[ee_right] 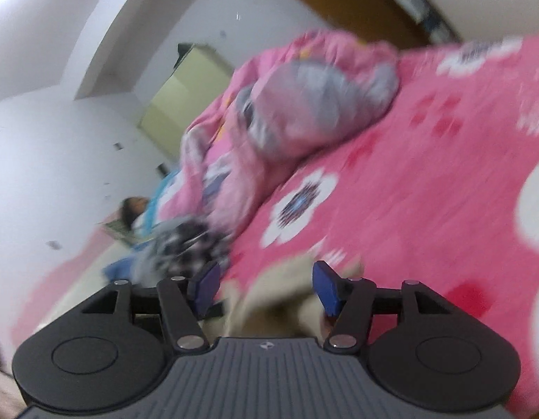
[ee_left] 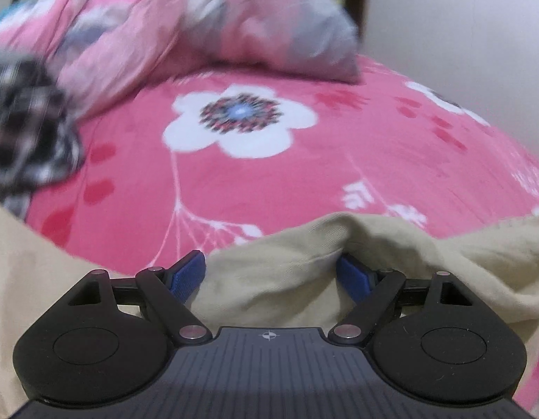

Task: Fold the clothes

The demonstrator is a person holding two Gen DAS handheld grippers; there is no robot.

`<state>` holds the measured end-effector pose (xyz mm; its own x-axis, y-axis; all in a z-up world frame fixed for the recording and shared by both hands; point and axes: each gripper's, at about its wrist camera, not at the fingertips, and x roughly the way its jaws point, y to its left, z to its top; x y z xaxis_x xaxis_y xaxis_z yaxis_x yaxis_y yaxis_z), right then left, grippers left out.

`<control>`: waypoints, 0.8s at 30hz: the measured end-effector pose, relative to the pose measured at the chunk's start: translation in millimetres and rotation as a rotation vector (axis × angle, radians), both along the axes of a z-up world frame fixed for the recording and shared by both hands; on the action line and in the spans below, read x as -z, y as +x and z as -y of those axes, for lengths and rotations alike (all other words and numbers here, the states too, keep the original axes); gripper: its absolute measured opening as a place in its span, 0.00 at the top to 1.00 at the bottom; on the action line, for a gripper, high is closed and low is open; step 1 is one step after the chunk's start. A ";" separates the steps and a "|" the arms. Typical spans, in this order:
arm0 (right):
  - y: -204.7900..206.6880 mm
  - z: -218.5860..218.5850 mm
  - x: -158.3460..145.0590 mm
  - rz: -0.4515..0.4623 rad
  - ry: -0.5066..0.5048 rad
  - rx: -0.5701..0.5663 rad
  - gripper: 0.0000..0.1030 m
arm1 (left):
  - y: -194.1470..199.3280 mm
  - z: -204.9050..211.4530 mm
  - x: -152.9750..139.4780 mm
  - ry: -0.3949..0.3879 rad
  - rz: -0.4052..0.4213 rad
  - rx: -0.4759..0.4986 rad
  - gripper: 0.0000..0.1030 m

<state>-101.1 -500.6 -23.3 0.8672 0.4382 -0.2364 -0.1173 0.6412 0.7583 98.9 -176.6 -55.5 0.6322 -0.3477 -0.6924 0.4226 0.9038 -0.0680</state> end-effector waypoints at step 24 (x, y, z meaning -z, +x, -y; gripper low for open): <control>101.3 -15.7 -13.8 -0.093 0.250 0.021 0.95 | -108.7 -113.3 -18.4 -0.064 0.122 0.030 0.19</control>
